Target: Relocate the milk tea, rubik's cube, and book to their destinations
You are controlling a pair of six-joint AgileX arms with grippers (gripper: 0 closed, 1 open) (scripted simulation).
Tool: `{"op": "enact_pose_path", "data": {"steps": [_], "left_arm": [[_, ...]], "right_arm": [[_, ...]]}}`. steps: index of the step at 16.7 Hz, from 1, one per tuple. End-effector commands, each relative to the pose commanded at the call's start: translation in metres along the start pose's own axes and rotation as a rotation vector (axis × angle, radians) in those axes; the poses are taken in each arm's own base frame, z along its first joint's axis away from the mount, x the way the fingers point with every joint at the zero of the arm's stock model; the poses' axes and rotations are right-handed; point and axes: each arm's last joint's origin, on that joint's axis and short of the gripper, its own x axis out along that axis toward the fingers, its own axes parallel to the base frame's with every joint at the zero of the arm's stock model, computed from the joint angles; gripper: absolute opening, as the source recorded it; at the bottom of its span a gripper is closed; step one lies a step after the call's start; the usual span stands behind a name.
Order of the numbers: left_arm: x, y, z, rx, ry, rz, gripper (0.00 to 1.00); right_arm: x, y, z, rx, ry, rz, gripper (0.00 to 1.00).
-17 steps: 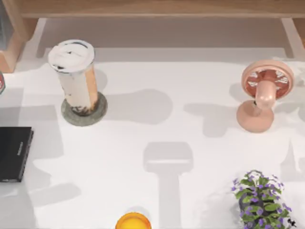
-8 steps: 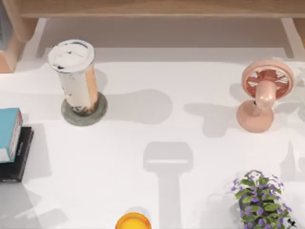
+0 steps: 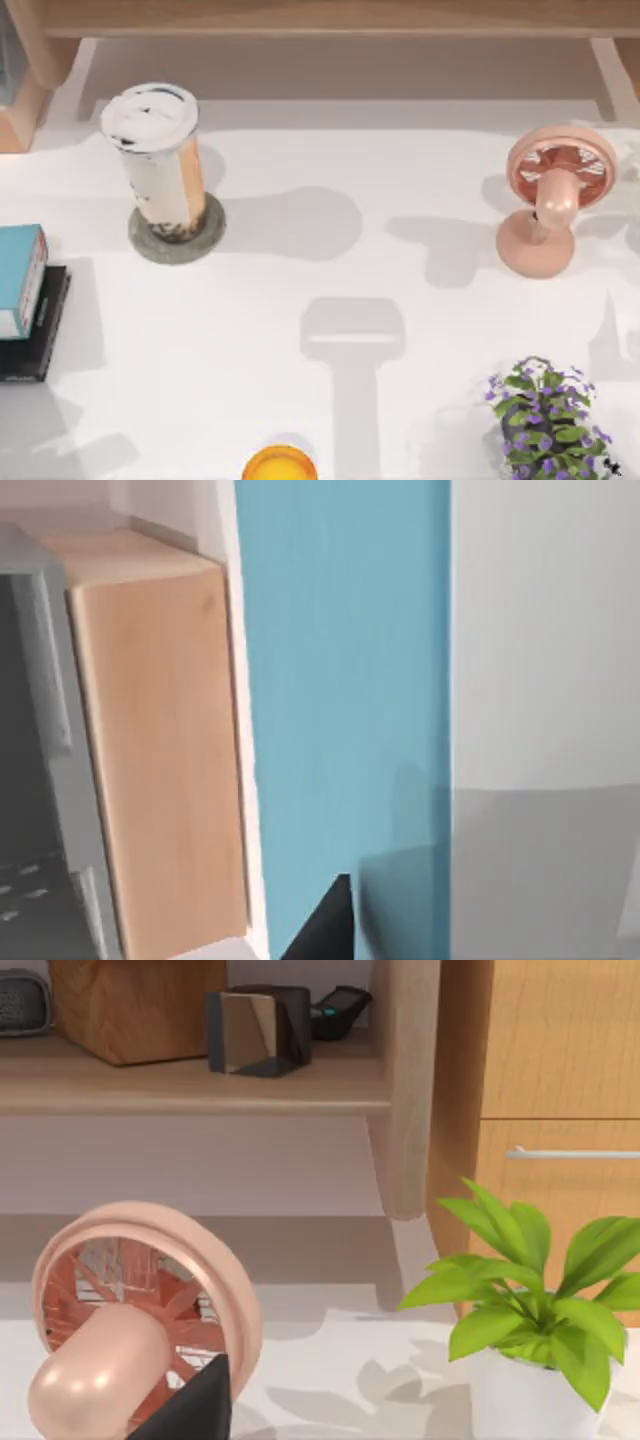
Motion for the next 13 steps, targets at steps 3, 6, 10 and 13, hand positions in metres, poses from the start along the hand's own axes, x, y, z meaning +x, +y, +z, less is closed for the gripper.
{"op": "enact_pose_path", "data": {"steps": [3,6,10,13], "left_arm": [[0.0011,-0.0011,0.0004,-0.004,-0.001,-0.005,0.00],[0.0011,-0.0011,0.0004,-0.004,-0.001,-0.005,0.08],[0.0011,-0.0011,0.0004,-0.004,-0.001,-0.005,0.38],[0.0011,-0.0011,0.0004,-0.004,-0.001,-0.005,0.60]], "right_arm": [[0.0000,0.0000,0.0000,0.000,0.000,0.000,1.00],[0.0000,0.0000,0.0000,0.000,0.000,0.000,1.00],[0.0000,0.0000,0.0000,0.000,0.000,0.000,1.00],[0.0000,0.0000,0.0000,0.000,0.000,0.000,1.00]]}}
